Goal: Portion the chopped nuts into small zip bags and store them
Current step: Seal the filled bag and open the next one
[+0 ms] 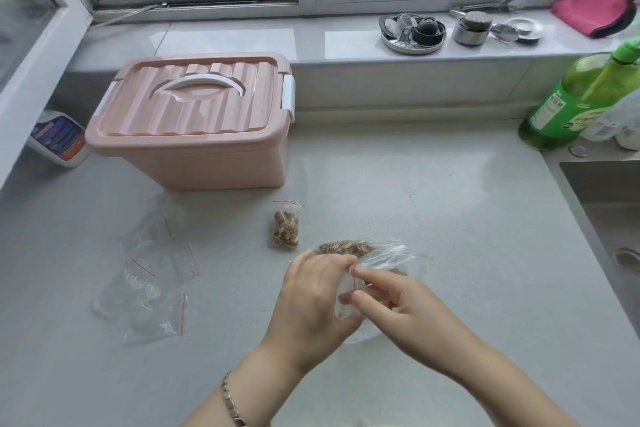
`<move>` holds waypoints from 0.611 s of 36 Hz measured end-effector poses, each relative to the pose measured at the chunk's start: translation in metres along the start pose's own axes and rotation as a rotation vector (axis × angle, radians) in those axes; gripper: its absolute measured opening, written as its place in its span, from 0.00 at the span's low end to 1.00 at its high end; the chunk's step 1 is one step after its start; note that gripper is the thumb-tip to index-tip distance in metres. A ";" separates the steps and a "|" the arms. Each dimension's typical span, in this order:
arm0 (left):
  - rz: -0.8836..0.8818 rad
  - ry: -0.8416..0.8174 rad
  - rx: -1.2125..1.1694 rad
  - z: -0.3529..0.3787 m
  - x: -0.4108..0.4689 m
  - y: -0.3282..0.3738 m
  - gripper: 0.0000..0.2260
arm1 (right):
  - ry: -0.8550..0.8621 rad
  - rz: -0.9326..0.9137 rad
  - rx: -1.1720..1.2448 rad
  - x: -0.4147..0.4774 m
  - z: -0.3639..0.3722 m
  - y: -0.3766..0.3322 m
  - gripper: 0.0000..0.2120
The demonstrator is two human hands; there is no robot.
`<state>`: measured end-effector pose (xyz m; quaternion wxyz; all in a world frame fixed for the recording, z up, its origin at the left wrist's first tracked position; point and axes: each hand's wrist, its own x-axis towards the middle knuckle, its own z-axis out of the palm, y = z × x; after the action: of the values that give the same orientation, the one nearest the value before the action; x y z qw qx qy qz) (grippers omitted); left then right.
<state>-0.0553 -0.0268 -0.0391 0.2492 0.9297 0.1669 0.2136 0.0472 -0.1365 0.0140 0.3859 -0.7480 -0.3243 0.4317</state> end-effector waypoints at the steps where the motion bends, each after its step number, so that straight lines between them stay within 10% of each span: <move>1: 0.005 -0.017 0.013 0.000 0.000 -0.001 0.20 | -0.016 0.006 -0.014 -0.001 0.000 0.000 0.17; 15: -0.008 -0.010 0.121 0.009 -0.004 -0.002 0.21 | -0.047 -0.033 -0.157 -0.005 -0.004 0.008 0.18; 22: -0.243 -0.062 0.022 0.007 -0.009 -0.010 0.25 | 0.416 0.146 -0.244 0.006 -0.034 0.082 0.11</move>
<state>-0.0616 -0.0250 -0.0533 0.2681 0.9115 0.2728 0.1514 0.0929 -0.1820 -0.0479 0.3189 -0.8834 -0.2326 0.2528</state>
